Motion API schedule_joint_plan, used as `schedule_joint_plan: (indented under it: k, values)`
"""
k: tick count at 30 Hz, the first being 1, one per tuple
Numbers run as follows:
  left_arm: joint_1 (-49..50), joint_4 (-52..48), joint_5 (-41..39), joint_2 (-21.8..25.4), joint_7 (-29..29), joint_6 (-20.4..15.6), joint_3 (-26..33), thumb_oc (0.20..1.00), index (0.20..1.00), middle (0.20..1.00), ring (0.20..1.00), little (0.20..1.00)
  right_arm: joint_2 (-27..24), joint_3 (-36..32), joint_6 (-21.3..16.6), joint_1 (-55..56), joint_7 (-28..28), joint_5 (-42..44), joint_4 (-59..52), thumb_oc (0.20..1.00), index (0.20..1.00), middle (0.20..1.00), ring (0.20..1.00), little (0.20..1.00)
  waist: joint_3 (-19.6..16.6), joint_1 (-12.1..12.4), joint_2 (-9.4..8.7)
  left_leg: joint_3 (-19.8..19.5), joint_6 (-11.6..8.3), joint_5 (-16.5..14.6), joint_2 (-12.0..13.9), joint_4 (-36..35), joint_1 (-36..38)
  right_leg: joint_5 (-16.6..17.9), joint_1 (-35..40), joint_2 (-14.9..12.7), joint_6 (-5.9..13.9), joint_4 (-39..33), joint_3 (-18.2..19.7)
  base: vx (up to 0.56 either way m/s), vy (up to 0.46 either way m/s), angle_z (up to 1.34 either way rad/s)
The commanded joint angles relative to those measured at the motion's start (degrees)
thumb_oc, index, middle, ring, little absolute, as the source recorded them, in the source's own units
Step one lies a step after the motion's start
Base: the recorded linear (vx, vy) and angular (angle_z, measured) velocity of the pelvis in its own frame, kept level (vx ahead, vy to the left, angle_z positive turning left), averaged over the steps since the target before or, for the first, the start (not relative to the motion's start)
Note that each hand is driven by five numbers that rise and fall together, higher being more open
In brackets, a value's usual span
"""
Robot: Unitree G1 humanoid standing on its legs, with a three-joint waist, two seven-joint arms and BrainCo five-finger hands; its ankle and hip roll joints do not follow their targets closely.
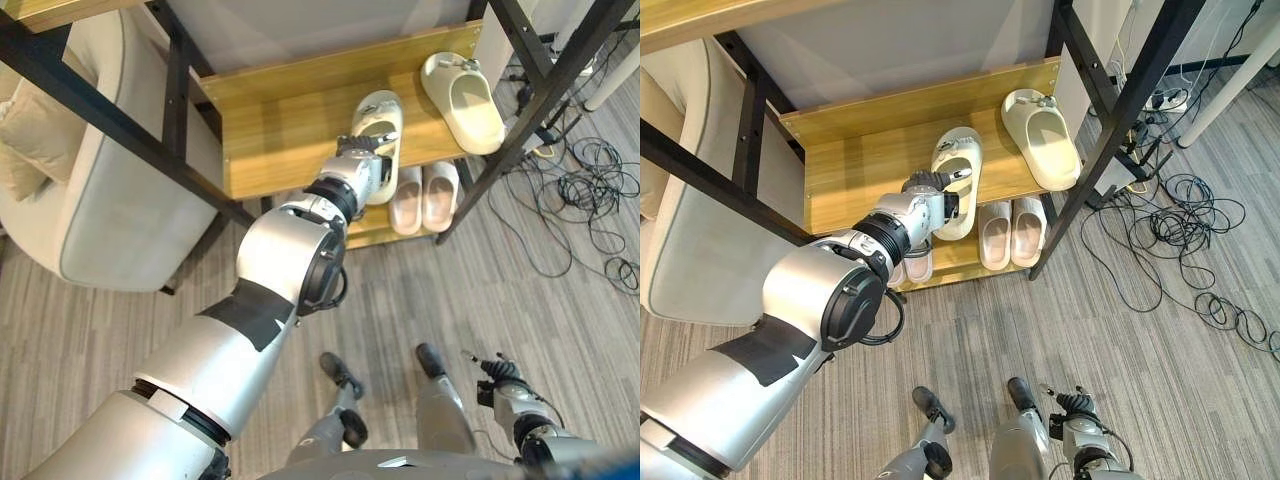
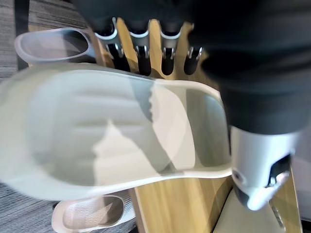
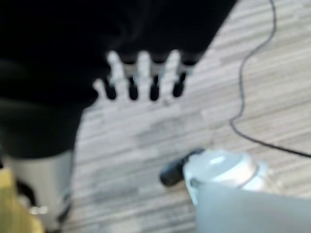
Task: Arrange the slippers neatly on the shoe rack.
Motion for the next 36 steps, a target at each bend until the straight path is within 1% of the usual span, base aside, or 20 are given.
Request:
schedule_joint_plan:
  k: [1, 2, 5, 7, 12, 17, 23, 29, 36]
  values:
    - [-3.91, 5.01, 3.3, 0.23, -1.72, 0.04, 5.15, 1.0, 1.0, 1.0, 1.0, 1.0, -3.1, -1.84, -0.97, -4.03, -1.04, 0.95, 1.75, 1.0, 1.0, 1.0, 1.0, 1.0, 3.88, 0.88, 3.4, -1.03, -4.84, -7.96, -2.37, 0.28, 11.83, 0.82, 1.62, 4.4, -4.74, -2.87, 1.89, -0.01, -0.048, 0.04]
    - [-1.57, 5.08, 4.31, -1.9, -3.05, 0.6, 6.01, 1.0, 1.0, 1.0, 1.0, 1.0, -3.16, -2.16, -0.83, -4.09, -0.95, 1.3, 1.92, 1.0, 1.0, 1.0, 1.0, 1.0, 3.63, 0.95, 3.2, -1.36, -5.01, -7.87, -2.27, 0.28, 11.89, 0.84, 1.72, 4.49, -4.84, -2.76, 1.56, 0.0, -0.034, 0.04]
    - [-0.38, 4.46, 4.89, -2.95, -3.1, 0.65, 7.03, 1.0, 1.0, 1.0, 1.0, 1.0, -3.56, -2.45, -0.71, -4.83, -0.54, 1.84, 2.21, 1.0, 1.0, 1.0, 1.0, 1.0, 3.43, 0.96, 2.88, -1.53, -5.19, -7.7, -2.28, 0.28, 11.72, 1.12, 1.69, 4.49, -4.85, -2.93, 1.34, -0.02, -0.043, 0.05]
    - [1.17, 4.36, 3.87, -3.8, -3.21, 0.53, 9.26, 1.0, 1.0, 1.0, 1.0, 1.0, -3.72, -2.42, -0.65, -5.74, -0.37, 2.04, 2.67, 1.0, 1.0, 1.0, 1.0, 1.0, 3.62, 0.82, 2.54, -1.27, -5.23, -7.7, -2.27, 0.28, 11.6, 1.44, 1.25, 4.62, -4.82, -2.94, 1.43, -0.03, -0.021, 0.01]
    - [2.42, 4.05, 2.1, -4.76, -3.33, 0.34, 11.95, 1.0, 1.0, 1.0, 1.0, 1.0, -4.09, -2.46, -0.77, -6.42, -0.23, 2.23, 3.23, 1.0, 1.0, 1.0, 1.0, 1.0, 3.93, 0.49, 2.38, -0.99, -5.24, -7.82, -2.27, 0.28, 11.5, 1.57, 0.53, 4.88, -4.81, -2.4, 1.96, -0.01, -0.003, 0.0]
    - [2.75, 2.69, -0.3, -6.87, -4.83, -0.21, 14.81, 1.0, 1.0, 1.0, 1.0, 1.0, -4.85, -2.7, -0.72, -7.01, -0.23, 2.24, 4.48, 1.0, 1.0, 1.0, 1.0, 1.0, 4.07, 0.29, 2.59, -0.73, -5.2, -7.98, -2.34, 0.28, 11.67, 1.55, 0.04, 4.91, -4.71, -1.79, 2.23, 0.0, 0.0, 0.0]
    - [0.48, -0.09, -4.33, -8.28, -5.76, -1.97, 17.7, 1.0, 1.0, 1.0, 1.0, 1.0, -5.65, -2.65, -0.56, -7.66, 0.04, 2.24, 5.39, 1.0, 1.0, 1.0, 1.0, 1.0, 4.48, -0.18, 3.1, -0.33, -5.14, -8.03, -2.45, 0.28, 11.82, 1.32, -0.36, 4.95, -4.51, -1.27, 2.68, 0.0, 0.0, 0.0]
    - [-1.1, -1.65, -6.96, -9.37, -7.22, -2.92, 18.92, 1.0, 1.0, 1.0, 1.0, 1.0, -6.17, -2.51, -0.58, -8.82, -0.04, 2.05, 5.83, 1.0, 1.0, 1.0, 1.0, 1.0, 5.01, -0.42, 3.65, -0.02, -5.13, -8.17, -2.63, 0.28, 11.85, 1.21, -0.7, 4.93, -4.4, -0.85, 3.05, 0.0, 0.011, -0.03]
    - [-3.82, -3.49, -10.01, -9.71, -6.9, -4.75, 20.05, 1.0, 1.0, 1.0, 1.0, 1.0, -6.7, -2.3, -0.13, -10.33, -0.22, 2.07, 6.38, 1.0, 1.0, 1.0, 1.0, 1.0, 5.67, -1.03, 4.13, 0.59, -5.07, -8.36, -2.83, 0.28, 12.18, 1.08, -0.97, 4.84, -4.35, -0.36, 3.53, 0.01, 0.005, -0.02]
